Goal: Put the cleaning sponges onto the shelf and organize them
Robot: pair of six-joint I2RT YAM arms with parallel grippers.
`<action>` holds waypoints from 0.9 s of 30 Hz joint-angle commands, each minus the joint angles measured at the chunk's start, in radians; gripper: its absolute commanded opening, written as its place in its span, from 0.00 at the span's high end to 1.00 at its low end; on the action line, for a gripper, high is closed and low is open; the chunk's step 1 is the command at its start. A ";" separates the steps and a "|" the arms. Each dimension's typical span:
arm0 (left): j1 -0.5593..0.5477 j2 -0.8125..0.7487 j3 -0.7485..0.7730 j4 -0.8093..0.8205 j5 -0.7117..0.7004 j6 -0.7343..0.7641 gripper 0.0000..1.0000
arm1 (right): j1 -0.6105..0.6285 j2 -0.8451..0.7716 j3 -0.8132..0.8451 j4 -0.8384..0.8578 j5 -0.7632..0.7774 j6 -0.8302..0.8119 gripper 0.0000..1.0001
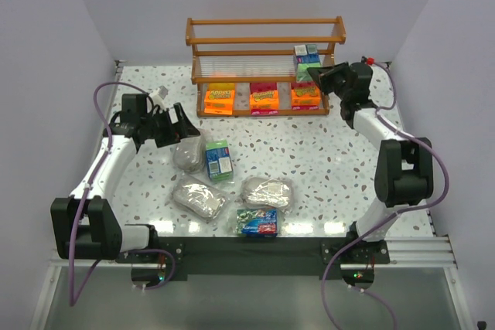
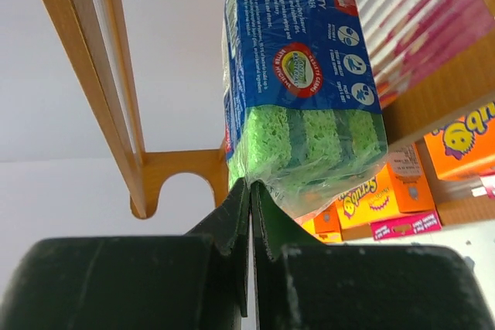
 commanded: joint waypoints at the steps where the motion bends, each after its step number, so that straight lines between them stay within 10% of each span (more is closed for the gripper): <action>1: 0.001 -0.012 0.026 0.008 -0.005 0.011 0.07 | -0.004 0.018 0.011 0.187 0.018 0.035 1.00; 14: 0.001 -0.010 0.023 0.005 -0.012 0.014 0.07 | -0.004 0.083 0.009 0.215 0.040 0.075 1.00; 19: 0.001 -0.010 0.024 0.008 -0.007 0.009 0.07 | -0.004 0.061 -0.018 0.238 0.012 0.099 0.58; 27: 0.001 -0.013 0.027 0.011 0.002 0.003 0.07 | -0.005 -0.077 -0.049 0.200 -0.040 0.101 0.29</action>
